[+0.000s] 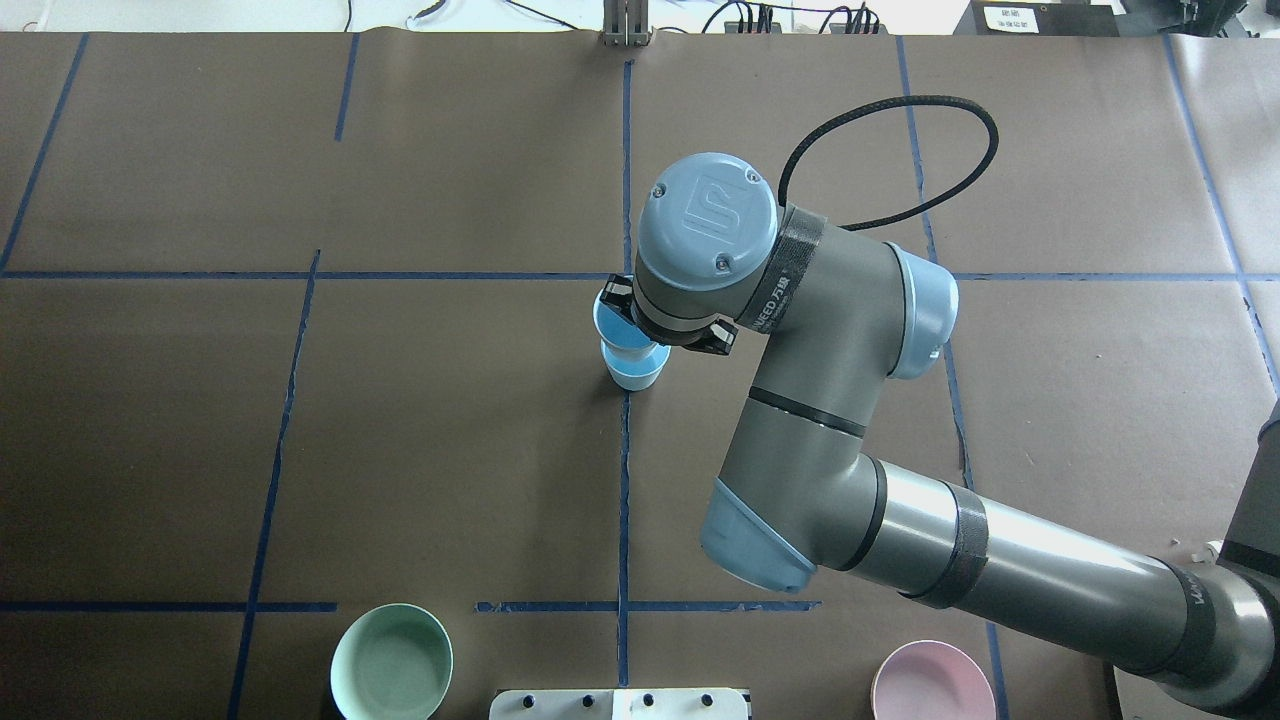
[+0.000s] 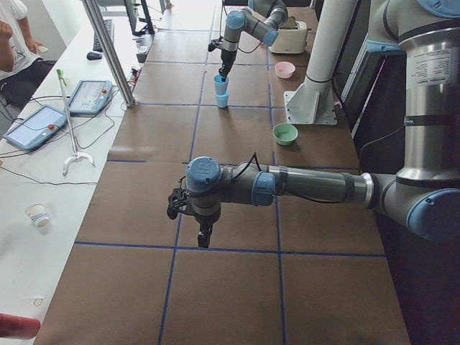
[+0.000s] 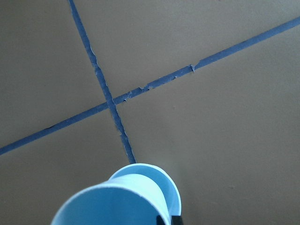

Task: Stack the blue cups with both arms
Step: 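Open the right gripper to release the cup onto the stack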

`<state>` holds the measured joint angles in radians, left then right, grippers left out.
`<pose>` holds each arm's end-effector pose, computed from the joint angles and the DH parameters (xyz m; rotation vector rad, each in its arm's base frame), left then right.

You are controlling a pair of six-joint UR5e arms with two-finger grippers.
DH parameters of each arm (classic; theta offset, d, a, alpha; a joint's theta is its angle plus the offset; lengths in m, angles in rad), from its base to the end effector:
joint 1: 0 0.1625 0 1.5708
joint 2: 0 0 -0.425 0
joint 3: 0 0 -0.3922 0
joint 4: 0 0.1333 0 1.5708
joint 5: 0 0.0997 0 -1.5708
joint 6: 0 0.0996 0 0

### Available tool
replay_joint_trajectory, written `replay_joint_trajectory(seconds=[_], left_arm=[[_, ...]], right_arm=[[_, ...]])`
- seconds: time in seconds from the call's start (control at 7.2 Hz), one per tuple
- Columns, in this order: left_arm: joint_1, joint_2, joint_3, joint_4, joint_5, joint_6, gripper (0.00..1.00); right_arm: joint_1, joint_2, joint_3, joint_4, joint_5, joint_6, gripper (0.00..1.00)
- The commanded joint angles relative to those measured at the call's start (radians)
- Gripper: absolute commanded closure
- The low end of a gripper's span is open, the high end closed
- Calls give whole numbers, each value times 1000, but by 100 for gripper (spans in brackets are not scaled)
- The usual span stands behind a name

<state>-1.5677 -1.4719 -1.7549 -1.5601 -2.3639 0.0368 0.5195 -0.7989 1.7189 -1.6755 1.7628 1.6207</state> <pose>-0.0609 -0.4536 0.6143 0.0839 0.7916 0.0673 -0.5280 -0.4336 0.1495 0.0129 -0.8402 0.4576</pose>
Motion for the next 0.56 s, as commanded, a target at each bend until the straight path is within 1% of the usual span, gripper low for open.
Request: replay_joint_trajectory(seconds=[0.0, 0.14, 0.28, 0.42], left_arm=[[0, -2, 0, 0, 0, 0, 0], [0, 1, 0, 0, -2, 0, 0], [0, 1, 2, 2, -3, 2, 0], [0, 1, 3, 2, -3, 2, 0]], right_arm=[[-9, -9, 2, 0, 4, -15, 0], [10, -8, 8, 0, 21, -25, 0], [63, -11, 8, 0, 91, -94, 0], [168, -37, 8, 2, 219, -199, 0]])
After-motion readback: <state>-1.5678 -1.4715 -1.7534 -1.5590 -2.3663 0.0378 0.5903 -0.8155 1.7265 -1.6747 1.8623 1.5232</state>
